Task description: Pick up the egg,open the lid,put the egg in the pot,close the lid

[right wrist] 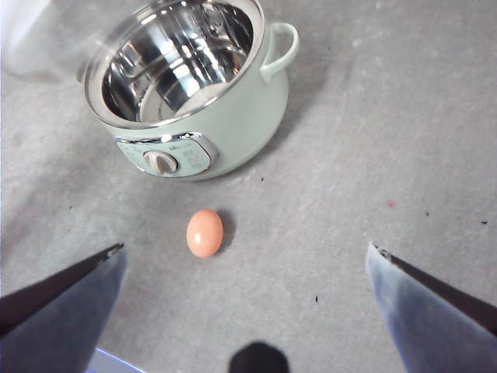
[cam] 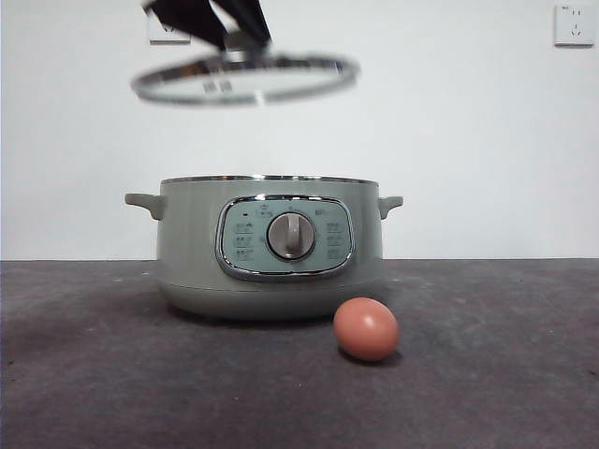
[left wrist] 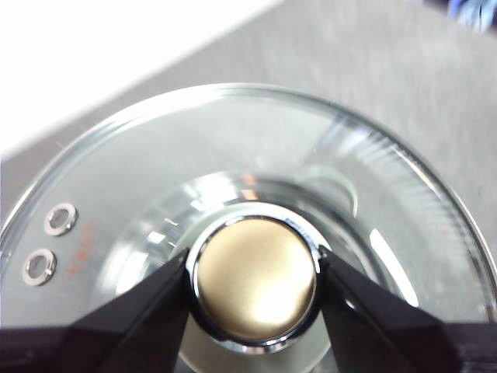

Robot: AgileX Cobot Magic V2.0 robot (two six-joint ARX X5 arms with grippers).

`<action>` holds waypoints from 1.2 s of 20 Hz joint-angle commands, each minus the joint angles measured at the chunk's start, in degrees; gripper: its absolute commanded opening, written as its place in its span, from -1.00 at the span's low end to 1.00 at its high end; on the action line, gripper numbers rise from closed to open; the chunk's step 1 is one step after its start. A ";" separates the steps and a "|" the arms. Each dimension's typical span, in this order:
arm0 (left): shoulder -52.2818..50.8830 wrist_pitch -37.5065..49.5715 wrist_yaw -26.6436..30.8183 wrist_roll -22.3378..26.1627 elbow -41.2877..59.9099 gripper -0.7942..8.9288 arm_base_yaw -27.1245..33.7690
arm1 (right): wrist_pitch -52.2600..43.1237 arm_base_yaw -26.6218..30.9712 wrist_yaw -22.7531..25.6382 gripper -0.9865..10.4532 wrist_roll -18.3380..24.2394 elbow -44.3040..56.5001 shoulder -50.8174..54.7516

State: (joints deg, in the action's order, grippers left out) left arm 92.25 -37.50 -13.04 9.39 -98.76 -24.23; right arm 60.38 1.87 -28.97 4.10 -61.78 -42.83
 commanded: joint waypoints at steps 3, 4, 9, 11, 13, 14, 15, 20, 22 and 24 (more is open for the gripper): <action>-10.99 -4.02 -0.42 -0.13 -0.46 -0.85 2.86 | -1.01 -1.66 -1.88 0.38 0.39 -0.11 -3.17; -13.55 -5.51 -0.44 -0.13 -0.46 -0.85 3.82 | -1.49 -3.10 -1.92 0.38 0.39 -0.11 -4.46; -23.65 -13.20 -0.39 -0.13 -0.46 -0.85 6.88 | -7.39 -12.79 -0.50 0.37 -2.32 -0.11 -11.98; -26.73 -16.24 -0.33 -0.13 -0.46 -0.85 7.23 | -10.10 -17.86 3.15 0.37 -2.69 -0.11 -16.37; -29.42 -18.93 -0.31 -0.15 -0.44 -0.85 7.21 | -11.74 -23.52 7.67 0.37 -3.10 -0.11 -21.84; -30.45 -20.02 -0.31 -0.15 -0.44 -0.85 7.21 | -12.39 -25.99 9.92 0.37 -3.52 -0.11 -24.65; -31.43 -21.09 -0.31 -0.15 -0.44 -0.85 7.21 | -13.18 -28.28 11.72 0.37 -3.89 -0.11 -27.50; -35.08 -26.45 -0.20 -0.20 -0.44 -0.85 7.21 | -20.20 -36.87 17.51 0.37 -6.82 -0.11 -40.26; -36.37 -28.61 -0.20 -0.20 -0.44 -0.85 7.21 | -21.73 -38.93 19.17 0.37 -7.65 -0.11 -44.68; -37.44 -29.92 -0.22 -0.17 -0.44 -0.85 7.21 | -22.27 -40.39 20.26 0.37 -8.02 -0.11 -48.28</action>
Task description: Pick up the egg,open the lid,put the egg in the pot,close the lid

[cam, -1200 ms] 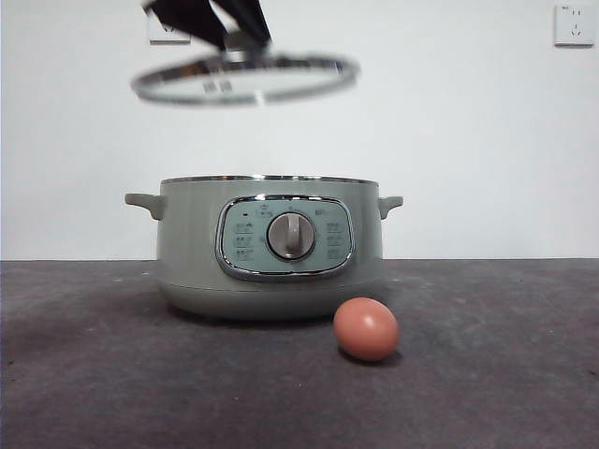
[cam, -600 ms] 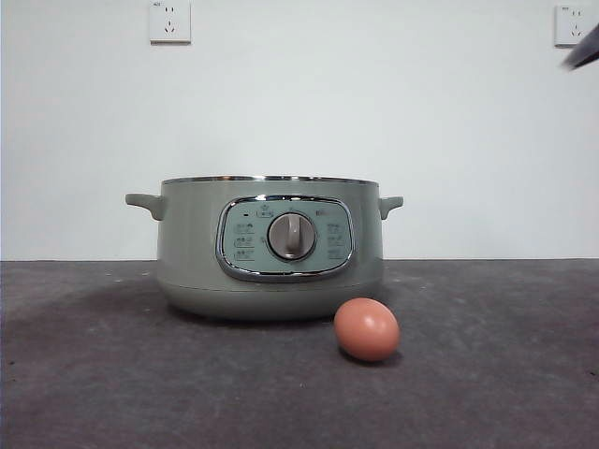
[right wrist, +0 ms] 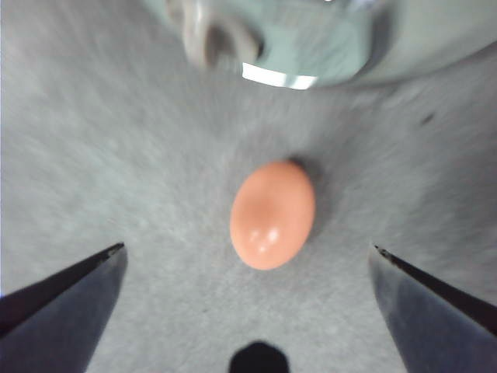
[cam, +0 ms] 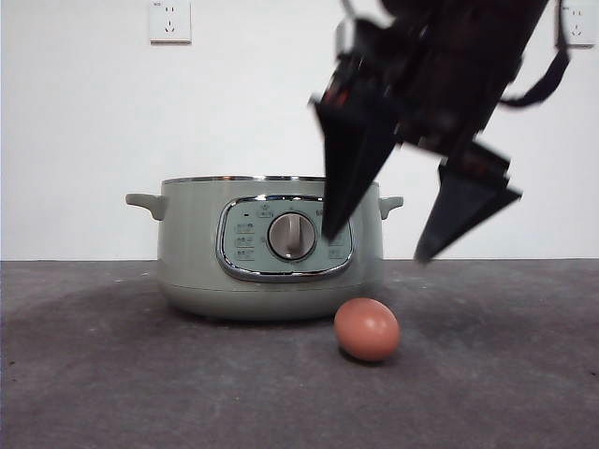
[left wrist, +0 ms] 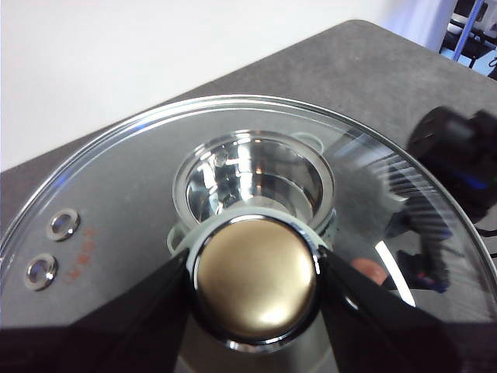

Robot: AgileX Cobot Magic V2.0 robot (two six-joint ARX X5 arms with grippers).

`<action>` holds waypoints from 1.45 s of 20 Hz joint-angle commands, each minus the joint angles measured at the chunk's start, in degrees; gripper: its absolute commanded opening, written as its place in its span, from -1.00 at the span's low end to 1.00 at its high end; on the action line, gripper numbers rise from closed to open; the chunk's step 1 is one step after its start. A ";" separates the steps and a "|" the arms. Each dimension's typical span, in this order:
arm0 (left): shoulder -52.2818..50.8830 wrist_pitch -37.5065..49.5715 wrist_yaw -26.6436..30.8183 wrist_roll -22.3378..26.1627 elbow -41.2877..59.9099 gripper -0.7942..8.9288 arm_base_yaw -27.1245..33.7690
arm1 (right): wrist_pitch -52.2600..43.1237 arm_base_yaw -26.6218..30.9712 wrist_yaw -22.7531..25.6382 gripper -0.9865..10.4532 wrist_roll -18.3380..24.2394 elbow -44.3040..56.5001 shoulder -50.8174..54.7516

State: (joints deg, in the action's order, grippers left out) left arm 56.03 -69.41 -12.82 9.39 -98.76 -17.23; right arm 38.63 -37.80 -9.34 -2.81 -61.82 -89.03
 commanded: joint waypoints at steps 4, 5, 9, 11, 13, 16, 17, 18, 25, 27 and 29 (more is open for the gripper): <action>-2.54 0.76 -0.46 -0.20 -0.44 -0.85 0.22 | -3.10 -2.01 2.36 0.26 -2.60 -0.07 -6.67; -2.73 0.35 -0.46 -0.20 -0.44 -0.85 0.22 | -4.20 -2.01 3.13 0.26 -3.39 -0.07 -7.26; -2.86 -0.24 -0.48 -0.17 -0.44 -0.85 0.15 | -6.23 -1.99 5.07 0.07 -4.57 -0.04 -8.00; -2.80 -0.20 -0.48 -0.17 -0.44 -0.85 0.17 | -5.46 -2.01 4.85 0.00 -4.57 -0.04 -8.35; -2.80 -0.11 -0.48 -0.17 -0.44 -0.85 0.17 | -5.44 -2.01 4.87 0.00 -4.70 -0.04 -8.76; -2.80 0.04 -0.48 -0.17 -0.44 -0.85 0.17 | -5.14 -2.01 4.85 -0.01 -4.98 -0.04 -9.40; -2.80 0.04 -0.48 -0.17 -0.44 -0.85 0.17 | -4.94 -2.01 4.85 -0.01 -5.20 -0.02 -9.60; -2.80 0.04 -0.48 -0.17 -0.44 -0.85 0.15 | -4.90 -2.01 4.85 -0.01 -5.22 -0.02 -9.84; -2.80 0.04 -0.46 -0.15 -0.44 -0.85 0.17 | -4.72 -2.01 4.81 -0.51 -5.86 -0.02 -9.92; -2.80 0.04 -0.46 -0.15 -0.44 -0.85 0.17 | -4.74 -2.01 4.83 -0.73 -6.01 -0.02 -9.92; -2.80 0.04 -0.46 -0.15 -0.44 -0.85 0.15 | -4.76 -2.01 4.85 -0.85 -5.99 -0.02 -9.92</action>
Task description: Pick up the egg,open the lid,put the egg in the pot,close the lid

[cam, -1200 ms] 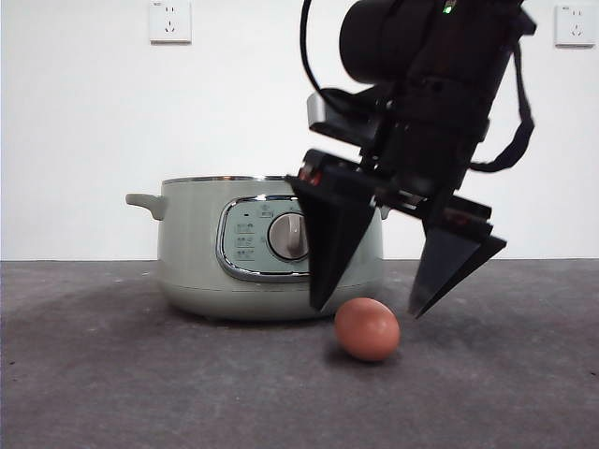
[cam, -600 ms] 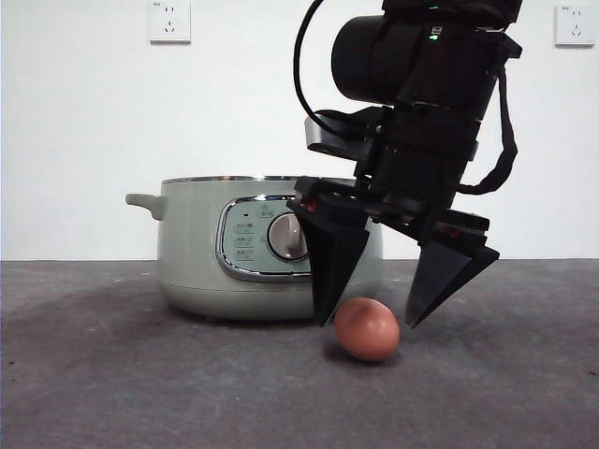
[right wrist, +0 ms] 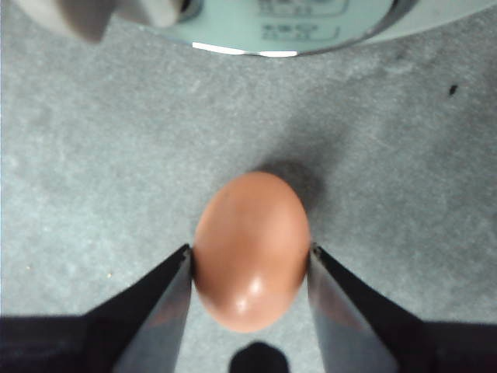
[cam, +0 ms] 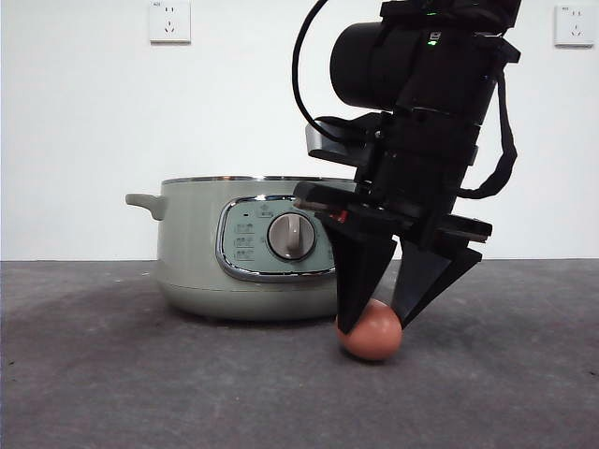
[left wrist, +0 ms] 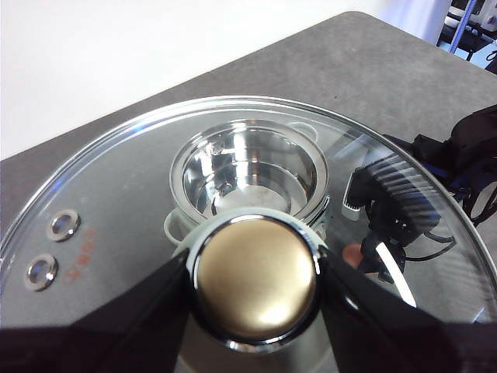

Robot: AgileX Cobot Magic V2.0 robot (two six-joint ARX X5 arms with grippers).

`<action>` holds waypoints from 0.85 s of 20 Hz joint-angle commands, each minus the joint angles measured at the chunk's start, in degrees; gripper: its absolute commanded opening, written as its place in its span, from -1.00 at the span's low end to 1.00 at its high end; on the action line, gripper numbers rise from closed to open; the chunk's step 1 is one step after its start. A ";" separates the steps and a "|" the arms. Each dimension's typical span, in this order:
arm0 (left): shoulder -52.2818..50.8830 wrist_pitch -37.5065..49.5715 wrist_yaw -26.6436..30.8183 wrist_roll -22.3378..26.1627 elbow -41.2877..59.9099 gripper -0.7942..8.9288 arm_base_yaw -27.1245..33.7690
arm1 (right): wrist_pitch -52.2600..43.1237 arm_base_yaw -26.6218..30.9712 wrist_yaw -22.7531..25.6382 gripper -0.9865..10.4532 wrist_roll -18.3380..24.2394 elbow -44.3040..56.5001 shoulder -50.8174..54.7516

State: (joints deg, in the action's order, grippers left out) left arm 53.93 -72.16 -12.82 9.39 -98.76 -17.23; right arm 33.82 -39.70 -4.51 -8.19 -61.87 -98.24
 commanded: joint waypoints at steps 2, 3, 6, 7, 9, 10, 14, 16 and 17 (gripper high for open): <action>-0.70 2.82 -0.46 -0.15 -0.44 -0.85 0.15 | 0.35 -0.11 -0.04 -0.85 -0.63 0.02 -0.66; -0.70 2.80 -0.46 -0.15 -0.44 -0.85 0.15 | 0.87 -0.15 -0.61 -0.85 -0.63 0.00 -0.44; -0.70 2.80 -0.46 -0.13 -0.44 -0.85 0.17 | 4.11 -1.46 -1.27 -0.85 -0.11 -0.02 2.69; -0.70 2.82 -0.46 -0.13 -0.44 -0.85 0.15 | 5.11 -2.14 -1.29 -0.85 -0.07 -0.02 4.35; -0.66 2.82 -0.46 -0.13 -0.44 -0.85 0.15 | 6.95 -4.28 -1.33 -0.85 -0.09 -0.02 9.03; -0.57 2.84 -0.46 -0.11 -0.44 -0.85 0.15 | 7.89 -5.77 -1.31 -0.85 -0.22 -0.02 11.89; -0.55 3.13 -0.48 -0.09 -0.44 -0.85 0.17 | 10.58 -10.29 -1.16 -0.85 -0.79 -2.19 21.27; -0.55 3.13 -0.48 -0.09 -0.44 -0.85 0.15 | 10.82 -10.86 -0.37 -0.85 -0.68 -5.49 23.47; -0.55 3.10 -0.50 -0.09 -0.44 -0.85 0.17 | 10.75 -10.86 0.79 -0.85 -0.33 -7.74 23.61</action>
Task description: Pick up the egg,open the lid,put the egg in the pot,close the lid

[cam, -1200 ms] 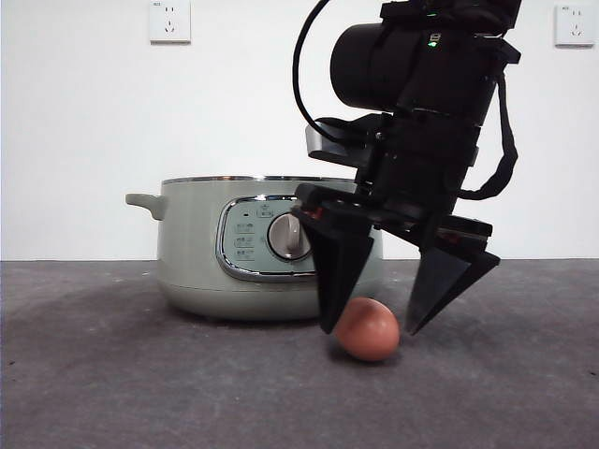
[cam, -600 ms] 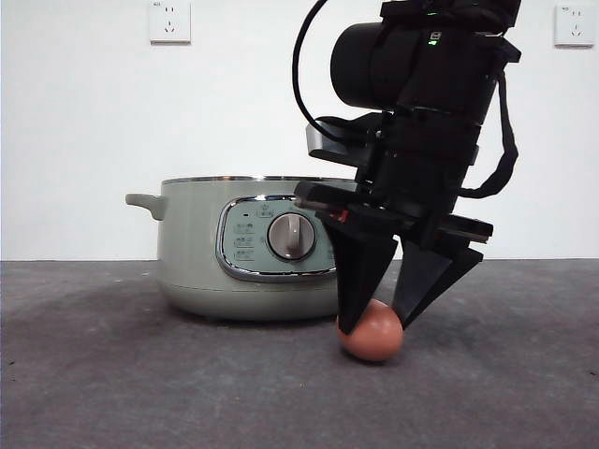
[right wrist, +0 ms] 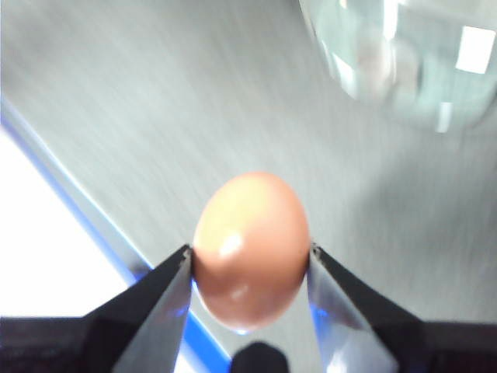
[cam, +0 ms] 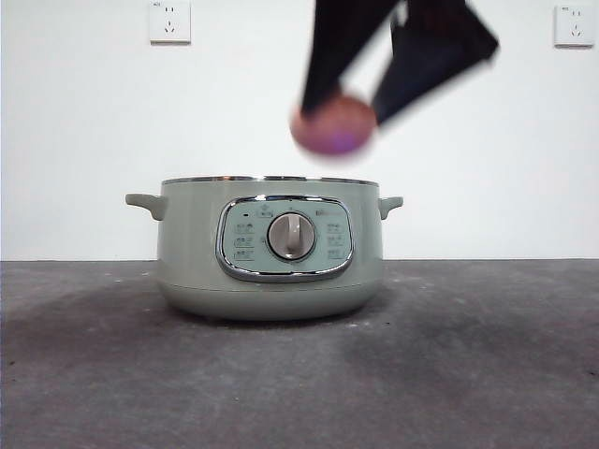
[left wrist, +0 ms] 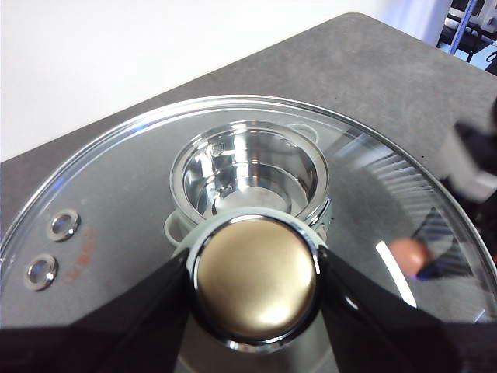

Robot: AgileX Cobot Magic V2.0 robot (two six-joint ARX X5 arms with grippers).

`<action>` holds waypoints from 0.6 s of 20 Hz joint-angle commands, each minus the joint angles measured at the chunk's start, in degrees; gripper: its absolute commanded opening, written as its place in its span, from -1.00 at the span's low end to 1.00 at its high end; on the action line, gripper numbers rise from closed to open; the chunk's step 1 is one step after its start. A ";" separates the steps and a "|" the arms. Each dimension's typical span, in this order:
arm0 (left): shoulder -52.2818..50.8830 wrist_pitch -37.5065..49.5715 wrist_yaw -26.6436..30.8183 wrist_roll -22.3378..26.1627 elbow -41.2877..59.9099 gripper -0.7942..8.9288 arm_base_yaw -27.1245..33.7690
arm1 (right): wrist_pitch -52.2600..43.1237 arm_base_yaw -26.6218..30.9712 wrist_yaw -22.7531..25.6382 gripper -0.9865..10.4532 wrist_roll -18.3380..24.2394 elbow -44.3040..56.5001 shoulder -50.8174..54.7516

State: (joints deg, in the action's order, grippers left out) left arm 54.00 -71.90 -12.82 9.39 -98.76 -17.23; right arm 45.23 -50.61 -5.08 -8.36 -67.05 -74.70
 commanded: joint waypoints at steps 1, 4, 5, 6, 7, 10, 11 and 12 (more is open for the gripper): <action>-0.61 2.82 -0.66 -0.11 -0.44 -0.85 0.15 | -0.68 0.07 2.89 -0.85 1.18 -4.98 -0.11; -0.61 2.64 -0.66 -0.11 -0.44 -0.85 0.15 | -1.68 1.07 5.75 -0.85 5.64 -12.81 -3.45; -0.61 2.64 -0.66 -0.11 -0.44 -0.85 0.15 | -1.95 2.05 5.75 -0.85 6.49 -15.39 -5.44; -0.61 2.64 -0.66 -0.11 -0.44 -0.85 0.15 | -1.95 2.69 5.75 -0.85 7.23 -16.98 -6.84; -0.61 2.60 -0.66 -0.11 -0.44 -0.85 0.15 | -1.92 3.56 5.75 -0.85 7.87 -19.10 -8.87; -0.63 2.45 -0.66 -0.11 -0.44 -0.85 0.15 | -1.88 6.91 5.25 -0.85 9.64 -25.83 -16.66; -0.63 2.43 -0.63 -0.11 -0.44 -0.85 0.15 | -1.86 8.24 4.81 -0.85 10.43 -28.57 -19.98; -0.63 2.38 -0.63 -0.11 -0.44 -0.85 0.15 | -1.81 9.51 4.44 -0.85 10.58 -31.23 -23.26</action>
State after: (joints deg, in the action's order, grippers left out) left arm 54.00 -71.94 -12.93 9.39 -98.76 -17.23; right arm 43.70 -41.12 -0.47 1.17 -97.95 -97.17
